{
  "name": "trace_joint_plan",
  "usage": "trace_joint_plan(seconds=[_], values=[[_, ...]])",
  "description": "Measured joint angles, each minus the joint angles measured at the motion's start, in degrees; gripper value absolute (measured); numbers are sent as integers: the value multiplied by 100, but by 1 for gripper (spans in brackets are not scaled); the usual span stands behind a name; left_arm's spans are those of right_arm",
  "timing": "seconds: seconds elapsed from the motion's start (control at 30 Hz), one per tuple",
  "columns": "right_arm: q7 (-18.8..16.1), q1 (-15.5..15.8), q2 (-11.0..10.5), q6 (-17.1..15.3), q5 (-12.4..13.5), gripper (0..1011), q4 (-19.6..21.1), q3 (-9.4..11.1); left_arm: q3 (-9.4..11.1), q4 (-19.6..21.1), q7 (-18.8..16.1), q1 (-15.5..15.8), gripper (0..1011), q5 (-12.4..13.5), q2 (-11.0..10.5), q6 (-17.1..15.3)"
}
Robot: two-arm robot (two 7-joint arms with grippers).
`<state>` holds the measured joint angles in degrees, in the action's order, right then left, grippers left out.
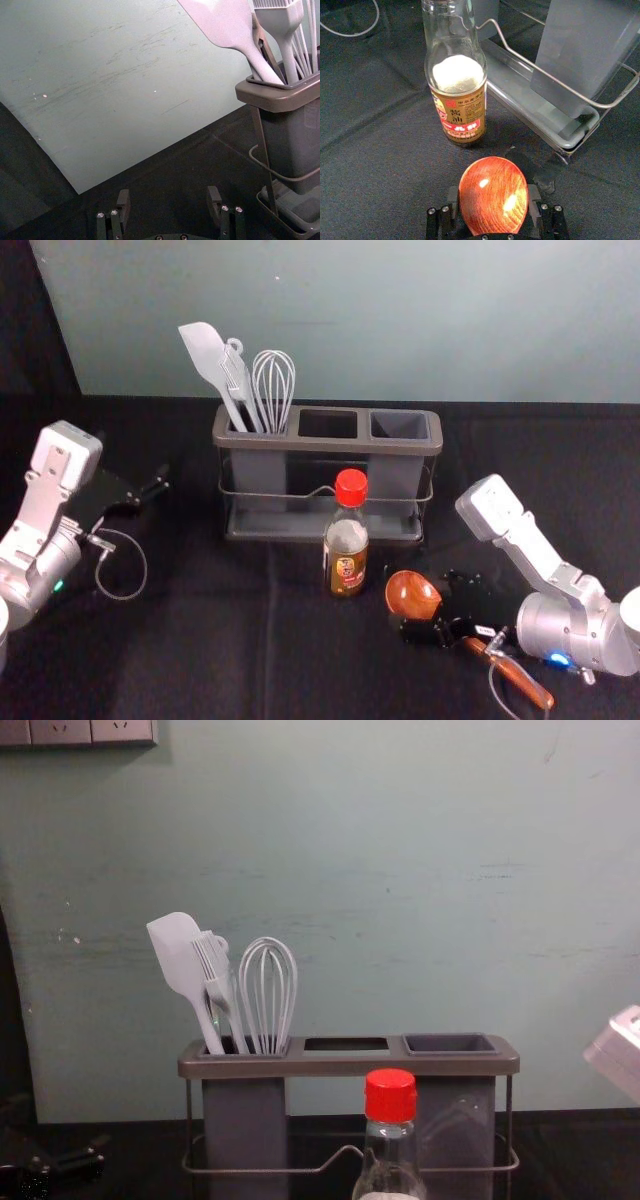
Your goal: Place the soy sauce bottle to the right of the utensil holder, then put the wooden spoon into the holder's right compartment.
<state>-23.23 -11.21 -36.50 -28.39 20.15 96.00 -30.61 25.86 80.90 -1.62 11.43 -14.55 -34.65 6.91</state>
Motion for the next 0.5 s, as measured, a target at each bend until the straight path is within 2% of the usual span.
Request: trace_joint_plan(seconds=[0.43,0.5], values=[[0,0,0,0,0,836,0,0,0,0,0,0,1005,0,0,0],[2,46,-16,173,-75,836,63,25,0,0,0,0,1005,0,0,0]])
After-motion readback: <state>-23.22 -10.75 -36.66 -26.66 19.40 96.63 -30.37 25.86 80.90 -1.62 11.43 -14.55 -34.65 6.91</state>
